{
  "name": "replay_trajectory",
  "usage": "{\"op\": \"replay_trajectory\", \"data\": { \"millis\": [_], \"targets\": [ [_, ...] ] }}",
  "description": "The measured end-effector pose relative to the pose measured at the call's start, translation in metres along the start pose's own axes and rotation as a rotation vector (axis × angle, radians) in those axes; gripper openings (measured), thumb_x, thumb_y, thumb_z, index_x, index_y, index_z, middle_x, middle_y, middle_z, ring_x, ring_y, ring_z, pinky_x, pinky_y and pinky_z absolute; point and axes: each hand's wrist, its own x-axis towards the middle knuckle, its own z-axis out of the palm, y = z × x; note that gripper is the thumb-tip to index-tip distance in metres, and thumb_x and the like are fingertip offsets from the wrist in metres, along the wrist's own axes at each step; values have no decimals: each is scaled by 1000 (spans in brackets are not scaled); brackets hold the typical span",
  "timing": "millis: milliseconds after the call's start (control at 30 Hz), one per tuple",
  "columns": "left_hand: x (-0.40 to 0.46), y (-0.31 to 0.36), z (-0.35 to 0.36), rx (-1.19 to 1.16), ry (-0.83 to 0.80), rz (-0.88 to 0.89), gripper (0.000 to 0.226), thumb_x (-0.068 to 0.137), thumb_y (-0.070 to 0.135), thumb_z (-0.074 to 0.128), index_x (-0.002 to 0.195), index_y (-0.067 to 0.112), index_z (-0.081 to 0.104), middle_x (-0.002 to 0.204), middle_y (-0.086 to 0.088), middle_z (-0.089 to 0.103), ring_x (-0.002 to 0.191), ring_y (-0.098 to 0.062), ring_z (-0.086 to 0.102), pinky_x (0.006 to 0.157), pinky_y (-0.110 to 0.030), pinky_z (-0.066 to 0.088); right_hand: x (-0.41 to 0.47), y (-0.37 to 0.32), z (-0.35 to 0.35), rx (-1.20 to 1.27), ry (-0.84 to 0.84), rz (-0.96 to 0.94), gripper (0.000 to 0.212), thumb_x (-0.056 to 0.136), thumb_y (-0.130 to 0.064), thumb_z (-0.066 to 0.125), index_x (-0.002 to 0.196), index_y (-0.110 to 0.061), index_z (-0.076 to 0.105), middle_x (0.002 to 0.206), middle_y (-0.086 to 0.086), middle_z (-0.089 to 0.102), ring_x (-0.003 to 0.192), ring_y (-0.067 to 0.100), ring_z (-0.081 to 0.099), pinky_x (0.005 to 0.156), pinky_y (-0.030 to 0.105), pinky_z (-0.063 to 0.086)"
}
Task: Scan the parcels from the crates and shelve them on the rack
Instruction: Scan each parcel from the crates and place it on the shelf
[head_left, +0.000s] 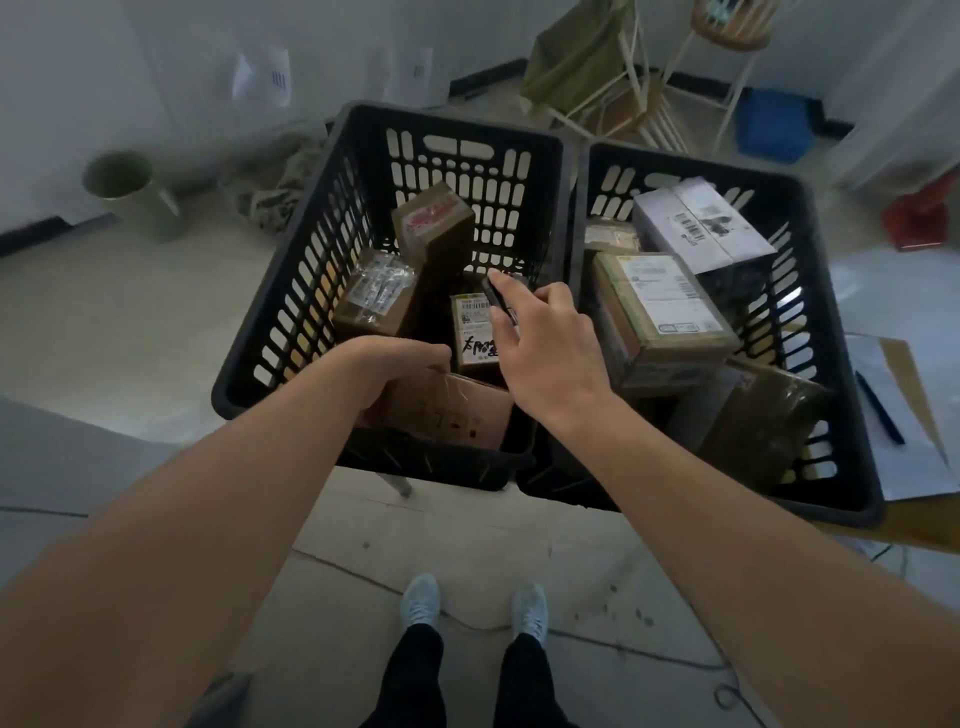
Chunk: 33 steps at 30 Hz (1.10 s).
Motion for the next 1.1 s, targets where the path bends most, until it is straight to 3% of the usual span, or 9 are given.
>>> {"op": "replay_trajectory", "data": {
  "millis": [67, 167, 333, 467, 600, 733, 867, 967, 1100],
  "targets": [
    [-3, -3, -10, -70, -40, 2, 66, 74, 54, 76, 127, 18, 58, 124, -18, 64, 114, -39, 63, 97, -48, 54, 0, 0, -2, 5, 0, -6, 50, 113, -47, 39, 163, -46, 33, 143, 11, 49, 112, 35, 59, 96, 51, 57],
    [-8, -4, -23, -163, -54, 32, 71, 62, 48, 82, 123, 18, 59, 114, -18, 72, 105, -39, 70, 83, -48, 58, 1, -1, -6, 10, 1, -7, 49, 113, -47, 38, 163, -46, 34, 144, 10, 48, 112, 35, 59, 96, 51, 57],
    [-13, -7, -43, -311, -88, 106, 93, 45, 32, 89, 132, 21, 57, 105, -23, 76, 86, -41, 78, 83, -51, 60, 0, -3, -10, 24, -7, -10, 50, 113, -48, 39, 163, -47, 33, 147, 11, 47, 114, 36, 60, 97, 51, 57],
    [-20, -7, -52, -371, -66, 167, 101, 52, 32, 88, 143, 28, 45, 120, -27, 68, 101, -43, 73, 87, -51, 61, 1, -4, -14, 34, -3, -16, 50, 113, -48, 38, 163, -48, 33, 148, 12, 46, 117, 36, 60, 98, 52, 56],
    [-27, -9, -51, -277, -10, 237, 89, 59, 33, 87, 138, 21, 49, 121, -22, 68, 107, -40, 70, 85, -48, 62, 0, -7, -15, 39, 2, -22, 50, 113, -49, 38, 162, -48, 32, 149, 13, 46, 117, 36, 61, 99, 52, 56],
    [-21, -11, -42, -154, 172, 332, 76, 69, 39, 87, 133, 16, 54, 126, -13, 60, 113, -35, 63, 93, -51, 60, -3, -7, -14, 32, 3, -19, 50, 113, -48, 38, 163, -47, 32, 148, 12, 46, 119, 36, 60, 99, 51, 56],
    [-8, -13, -31, 17, 463, 526, 71, 65, 50, 91, 118, 20, 55, 104, -2, 64, 91, -18, 66, 63, -28, 56, -6, -5, -12, 23, 3, -8, 50, 114, -47, 38, 163, -46, 31, 145, 11, 47, 116, 35, 60, 98, 50, 57],
    [3, -18, -23, 213, 549, 586, 72, 58, 52, 93, 112, 24, 53, 99, 4, 61, 85, -11, 63, 48, -15, 48, -6, 0, -10, 23, 10, -3, 50, 114, -47, 39, 163, -45, 32, 141, 11, 49, 113, 34, 61, 96, 50, 58],
    [22, -23, -14, 374, 567, 490, 93, 56, 58, 94, 129, 22, 49, 122, -6, 41, 90, -14, 50, 74, -29, 50, -6, 6, -7, 16, 23, 2, 51, 113, -46, 41, 163, -46, 31, 141, 11, 50, 114, 33, 61, 96, 49, 59]
  ]
}}
